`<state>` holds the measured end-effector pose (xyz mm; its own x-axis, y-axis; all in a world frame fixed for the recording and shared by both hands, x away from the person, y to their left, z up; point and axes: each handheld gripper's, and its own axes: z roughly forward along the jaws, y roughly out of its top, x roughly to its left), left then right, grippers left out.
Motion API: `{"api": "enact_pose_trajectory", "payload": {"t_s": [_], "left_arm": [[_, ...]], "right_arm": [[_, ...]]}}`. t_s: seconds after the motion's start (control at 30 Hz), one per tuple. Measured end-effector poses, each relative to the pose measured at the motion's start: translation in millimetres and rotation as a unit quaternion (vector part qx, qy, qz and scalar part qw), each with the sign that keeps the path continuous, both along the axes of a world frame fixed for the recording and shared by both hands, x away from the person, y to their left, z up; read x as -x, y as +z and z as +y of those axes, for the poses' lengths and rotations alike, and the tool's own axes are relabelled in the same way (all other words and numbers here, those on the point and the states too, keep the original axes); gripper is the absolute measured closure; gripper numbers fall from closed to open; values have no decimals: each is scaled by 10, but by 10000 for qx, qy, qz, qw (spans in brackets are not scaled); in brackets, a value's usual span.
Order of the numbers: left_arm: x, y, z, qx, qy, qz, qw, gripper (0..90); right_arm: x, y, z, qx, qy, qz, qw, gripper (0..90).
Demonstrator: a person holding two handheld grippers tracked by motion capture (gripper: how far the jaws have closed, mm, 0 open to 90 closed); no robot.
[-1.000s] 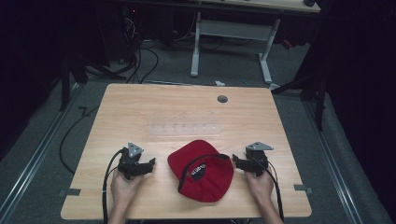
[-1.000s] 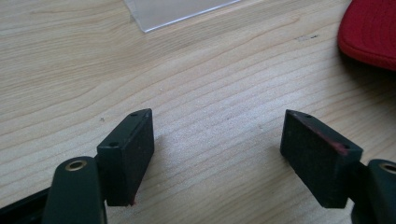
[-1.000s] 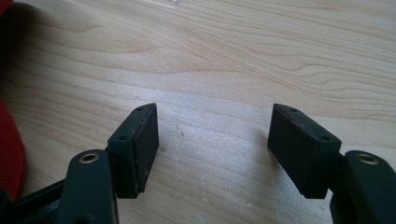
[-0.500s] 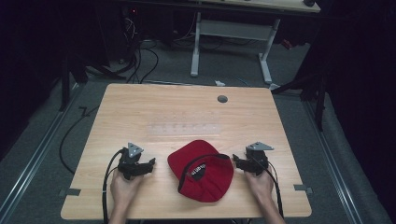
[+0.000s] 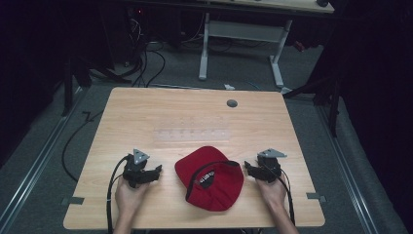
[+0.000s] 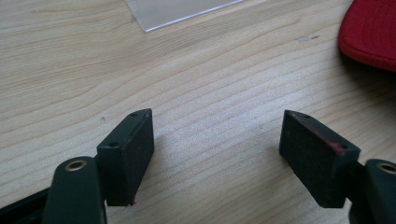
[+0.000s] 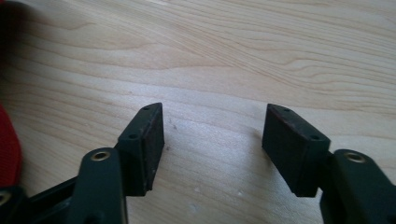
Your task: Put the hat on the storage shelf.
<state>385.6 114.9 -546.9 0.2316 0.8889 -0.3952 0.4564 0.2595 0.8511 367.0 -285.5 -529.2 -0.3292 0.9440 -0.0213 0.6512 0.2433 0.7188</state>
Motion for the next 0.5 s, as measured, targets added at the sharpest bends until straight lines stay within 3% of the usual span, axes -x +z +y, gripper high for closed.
{"api": "enact_pose_trajectory", "payload": {"t_s": [0.17, 0.5], "left_arm": [[0, 0, 0, -2, 3, -1, 10000, 266], [-1, 0, 1, -2, 12, 1, 10000, 267]], "right_arm": [[43, 30, -40, -90, -41, 5, 10000, 461], [164, 177, -148, -779, -32, -88, 9969, 450]]}}
